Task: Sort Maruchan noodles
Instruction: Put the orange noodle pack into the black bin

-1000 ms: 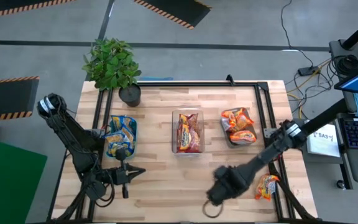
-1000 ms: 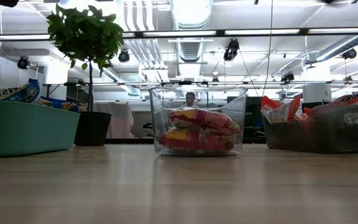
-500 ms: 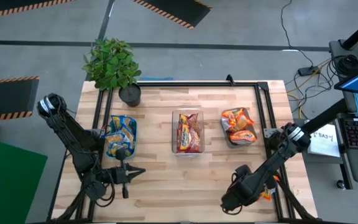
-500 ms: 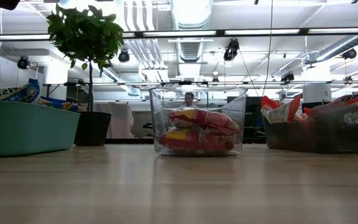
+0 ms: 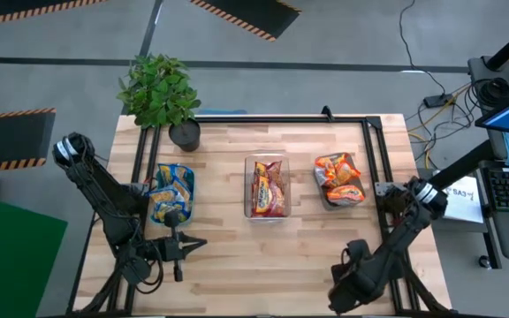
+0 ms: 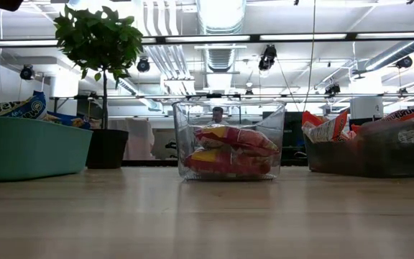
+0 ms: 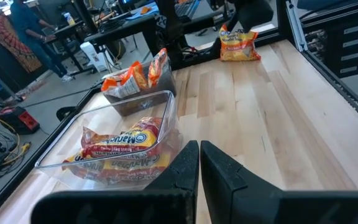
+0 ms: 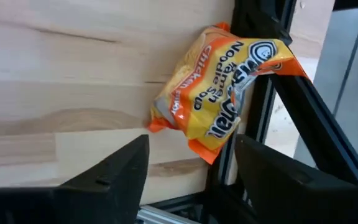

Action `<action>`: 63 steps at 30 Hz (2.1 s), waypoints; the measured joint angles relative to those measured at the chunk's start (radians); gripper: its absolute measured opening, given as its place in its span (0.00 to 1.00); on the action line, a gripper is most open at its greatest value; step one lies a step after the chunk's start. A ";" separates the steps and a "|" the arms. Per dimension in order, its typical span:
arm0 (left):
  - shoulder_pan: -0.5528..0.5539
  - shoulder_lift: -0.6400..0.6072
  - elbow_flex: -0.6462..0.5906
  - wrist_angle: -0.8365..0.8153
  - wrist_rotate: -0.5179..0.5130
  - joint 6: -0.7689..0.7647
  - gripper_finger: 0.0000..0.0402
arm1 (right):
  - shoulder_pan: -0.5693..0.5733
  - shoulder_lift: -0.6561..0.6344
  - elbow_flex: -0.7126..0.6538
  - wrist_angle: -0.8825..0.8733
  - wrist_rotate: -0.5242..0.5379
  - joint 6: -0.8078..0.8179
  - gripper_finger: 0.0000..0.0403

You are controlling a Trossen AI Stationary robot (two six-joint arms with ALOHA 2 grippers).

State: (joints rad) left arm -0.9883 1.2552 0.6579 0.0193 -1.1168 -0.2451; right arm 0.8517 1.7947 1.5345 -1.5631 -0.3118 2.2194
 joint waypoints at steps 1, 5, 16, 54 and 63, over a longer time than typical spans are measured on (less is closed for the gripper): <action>0.000 0.000 0.000 0.000 0.000 0.000 0.00 | 0.006 0.000 0.000 0.000 0.002 0.019 0.58; 0.000 0.000 0.000 0.000 0.000 -0.001 0.00 | 0.033 -0.001 -0.007 0.002 0.003 0.071 0.61; 0.000 0.002 0.000 0.004 0.000 -0.011 0.00 | 0.072 -0.002 -0.082 0.044 0.079 0.172 0.63; 0.000 0.079 0.002 0.041 -0.053 0.000 0.00 | 0.071 -0.009 -0.396 0.231 0.062 0.093 0.16; 0.000 0.079 0.002 0.042 -0.124 -0.001 0.00 | 0.071 -0.030 -0.297 0.198 0.176 0.081 0.03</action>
State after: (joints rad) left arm -0.9882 1.3346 0.6598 0.0617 -1.2404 -0.2456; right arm 0.9230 1.7647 1.2377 -1.3653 -0.1356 2.2999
